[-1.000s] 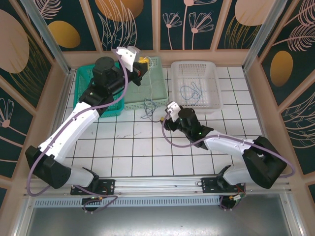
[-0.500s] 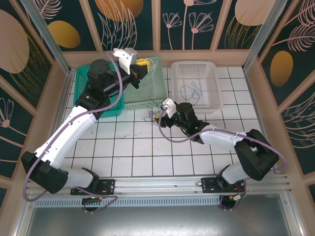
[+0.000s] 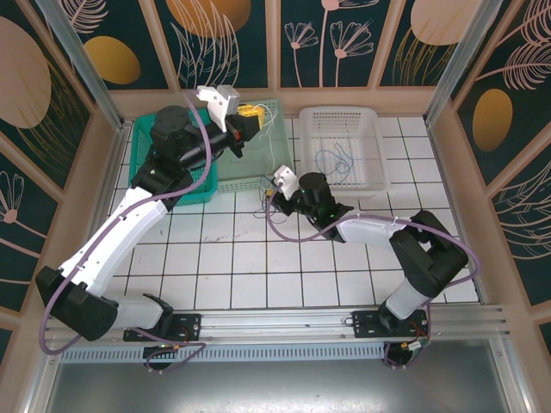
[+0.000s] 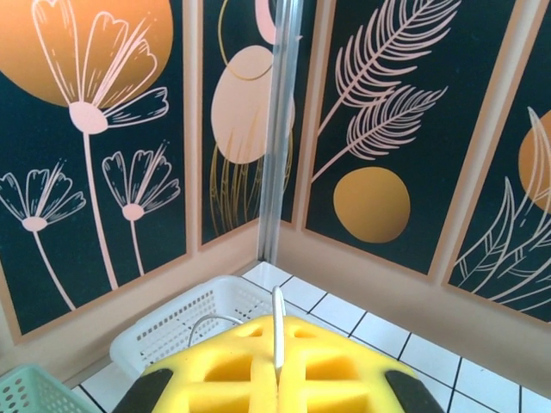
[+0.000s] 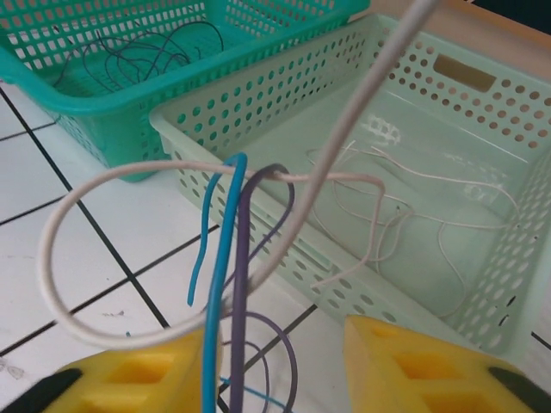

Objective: Untangle the cables

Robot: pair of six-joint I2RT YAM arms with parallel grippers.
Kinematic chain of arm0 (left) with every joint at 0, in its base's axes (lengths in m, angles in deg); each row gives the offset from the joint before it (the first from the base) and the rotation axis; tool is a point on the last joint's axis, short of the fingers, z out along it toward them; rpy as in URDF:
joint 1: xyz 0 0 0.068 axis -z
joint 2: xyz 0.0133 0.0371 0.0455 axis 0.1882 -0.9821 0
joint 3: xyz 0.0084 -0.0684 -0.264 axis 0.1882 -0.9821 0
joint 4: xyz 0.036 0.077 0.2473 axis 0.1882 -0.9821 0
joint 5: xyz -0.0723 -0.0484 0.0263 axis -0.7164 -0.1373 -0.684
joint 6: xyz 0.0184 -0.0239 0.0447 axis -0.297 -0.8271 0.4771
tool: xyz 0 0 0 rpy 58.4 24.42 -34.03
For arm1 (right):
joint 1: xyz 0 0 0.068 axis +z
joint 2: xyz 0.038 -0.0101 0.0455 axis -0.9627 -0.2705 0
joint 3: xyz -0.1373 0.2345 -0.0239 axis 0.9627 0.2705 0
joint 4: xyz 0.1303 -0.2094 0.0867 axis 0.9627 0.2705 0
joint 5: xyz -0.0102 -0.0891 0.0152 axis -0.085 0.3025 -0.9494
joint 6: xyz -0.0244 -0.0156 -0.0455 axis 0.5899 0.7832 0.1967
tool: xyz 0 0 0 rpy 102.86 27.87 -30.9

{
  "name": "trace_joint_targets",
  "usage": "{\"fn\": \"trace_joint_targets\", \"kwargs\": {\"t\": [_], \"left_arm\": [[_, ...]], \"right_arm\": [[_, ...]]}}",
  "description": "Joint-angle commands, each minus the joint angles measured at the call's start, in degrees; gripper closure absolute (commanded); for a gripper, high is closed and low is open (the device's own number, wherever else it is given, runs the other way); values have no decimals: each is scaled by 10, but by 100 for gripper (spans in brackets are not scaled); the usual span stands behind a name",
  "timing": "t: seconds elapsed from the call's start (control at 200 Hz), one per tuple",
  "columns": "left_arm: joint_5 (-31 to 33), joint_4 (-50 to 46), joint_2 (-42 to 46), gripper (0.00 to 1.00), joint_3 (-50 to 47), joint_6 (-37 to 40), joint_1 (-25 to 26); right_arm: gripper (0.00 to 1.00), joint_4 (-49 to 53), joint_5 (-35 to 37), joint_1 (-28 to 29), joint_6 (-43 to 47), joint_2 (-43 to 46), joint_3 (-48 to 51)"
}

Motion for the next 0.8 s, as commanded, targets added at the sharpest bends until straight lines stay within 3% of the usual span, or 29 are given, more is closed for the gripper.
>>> {"fn": "trace_joint_targets", "kwargs": {"t": [0.0,0.125,0.215,0.535,0.656,0.796], "left_arm": [[-30,42,17,100,-8,-22,0],[-34,43,17,100,-8,-26,0],[-2,34,17,100,-5,-16,0],[228,-49,-71,100,126,88,-11],[256,-60,-139,100,214,105,-35],[231,-113,-215,100,328,107,-51]], "right_arm": [[67,-43,-31,-3,12,-6,-21],[88,-41,-40,-2,12,-6,-16],[100,-25,-44,0,10,3,-6],[100,43,-17,34,-44,84,88],[100,48,-13,42,-71,121,126],[100,50,9,44,-94,150,150]]}}
